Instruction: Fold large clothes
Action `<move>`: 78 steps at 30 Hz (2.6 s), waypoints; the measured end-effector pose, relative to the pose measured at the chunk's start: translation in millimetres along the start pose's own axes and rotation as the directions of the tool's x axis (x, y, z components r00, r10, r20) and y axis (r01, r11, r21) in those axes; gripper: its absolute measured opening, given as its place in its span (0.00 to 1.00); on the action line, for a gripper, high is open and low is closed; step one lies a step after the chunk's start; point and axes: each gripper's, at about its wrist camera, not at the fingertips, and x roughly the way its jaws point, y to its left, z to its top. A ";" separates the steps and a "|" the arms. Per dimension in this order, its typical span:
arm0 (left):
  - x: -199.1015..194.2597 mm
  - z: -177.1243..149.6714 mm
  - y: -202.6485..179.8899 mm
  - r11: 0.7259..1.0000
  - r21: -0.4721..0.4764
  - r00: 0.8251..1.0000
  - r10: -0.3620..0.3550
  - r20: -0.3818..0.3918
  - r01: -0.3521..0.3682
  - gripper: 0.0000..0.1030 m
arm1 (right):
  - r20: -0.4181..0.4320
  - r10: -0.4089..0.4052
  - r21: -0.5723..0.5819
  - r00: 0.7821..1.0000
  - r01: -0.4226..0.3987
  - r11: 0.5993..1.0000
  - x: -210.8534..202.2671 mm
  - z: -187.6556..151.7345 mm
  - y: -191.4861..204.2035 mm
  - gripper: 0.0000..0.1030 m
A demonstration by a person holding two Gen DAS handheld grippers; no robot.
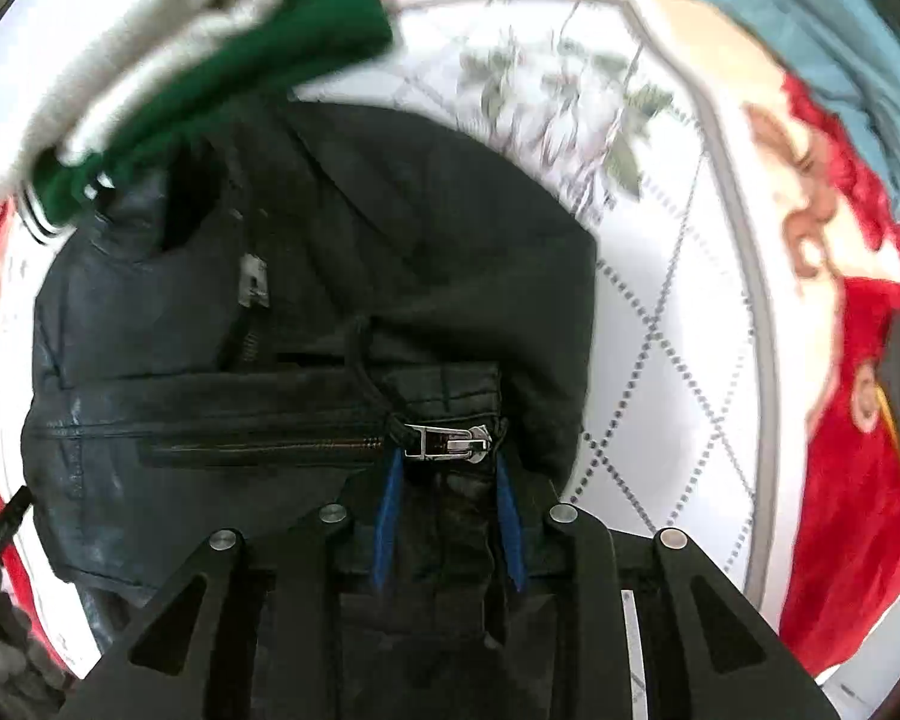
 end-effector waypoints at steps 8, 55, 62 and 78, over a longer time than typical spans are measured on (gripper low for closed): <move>-22.7 4.9 10.4 0.995 0.088 0.999 -0.043 0.026 0.040 1.00 | -0.087 0.027 0.061 0.996 -0.022 0.998 -11.5 17.2 5.0 0.55; -182.5 -309.9 -313.5 0.807 0.450 0.921 0.373 0.111 -0.381 1.00 | -0.298 0.015 -0.148 0.954 -0.062 0.987 -28.1 -18.4 -298.8 0.85; -200.2 -308.1 -320.0 0.811 0.451 0.927 0.352 0.130 -0.372 1.00 | -0.305 0.025 -0.147 0.952 -0.073 0.986 -26.1 8.1 -332.7 0.84; -133.1 -255.8 -279.9 0.846 0.361 0.909 0.417 0.011 -0.392 0.51 | -0.309 0.263 -0.098 0.914 -0.305 0.947 13.5 60.6 -276.2 0.85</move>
